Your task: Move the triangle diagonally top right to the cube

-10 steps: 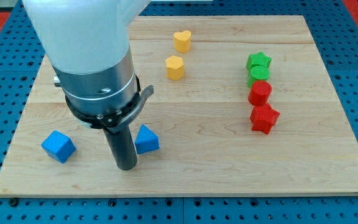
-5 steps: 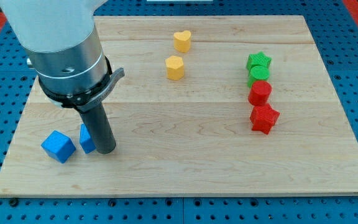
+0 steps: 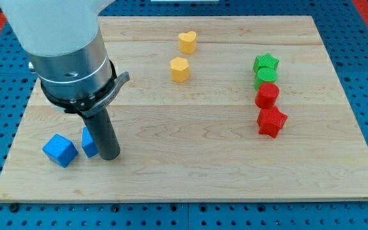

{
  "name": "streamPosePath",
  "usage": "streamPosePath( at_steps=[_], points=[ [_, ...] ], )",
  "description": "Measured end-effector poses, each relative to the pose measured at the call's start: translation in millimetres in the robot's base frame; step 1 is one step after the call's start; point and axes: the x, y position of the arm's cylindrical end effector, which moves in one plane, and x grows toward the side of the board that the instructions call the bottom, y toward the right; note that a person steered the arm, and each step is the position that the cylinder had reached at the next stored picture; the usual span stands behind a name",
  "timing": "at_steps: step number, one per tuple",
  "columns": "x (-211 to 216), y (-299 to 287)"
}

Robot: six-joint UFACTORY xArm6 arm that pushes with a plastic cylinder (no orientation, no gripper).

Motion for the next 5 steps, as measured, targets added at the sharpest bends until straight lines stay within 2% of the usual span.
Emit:
streamPosePath(
  at_steps=[4,5],
  points=[
    [4.5,-14.3],
    [10.1,10.9]
  ],
)
